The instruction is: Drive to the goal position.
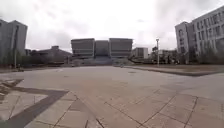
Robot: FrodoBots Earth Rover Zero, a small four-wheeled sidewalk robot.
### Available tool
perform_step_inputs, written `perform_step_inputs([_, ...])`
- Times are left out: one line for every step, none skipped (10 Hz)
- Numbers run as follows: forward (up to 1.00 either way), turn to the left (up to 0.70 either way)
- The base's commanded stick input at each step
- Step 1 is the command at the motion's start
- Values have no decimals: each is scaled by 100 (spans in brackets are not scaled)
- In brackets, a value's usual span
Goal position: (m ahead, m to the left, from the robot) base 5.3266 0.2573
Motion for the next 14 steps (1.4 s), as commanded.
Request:
perform_step_inputs([70, 2])
perform_step_inputs([70, 2])
perform_step_inputs([70, 2])
perform_step_inputs([70, 2])
perform_step_inputs([70, 2])
perform_step_inputs([70, 2])
perform_step_inputs([70, 2])
perform_step_inputs([70, 2])
perform_step_inputs([70, 2])
perform_step_inputs([70, 2])
perform_step_inputs([70, 2])
perform_step_inputs([70, 2])
perform_step_inputs([70, 2])
perform_step_inputs([70, 2])
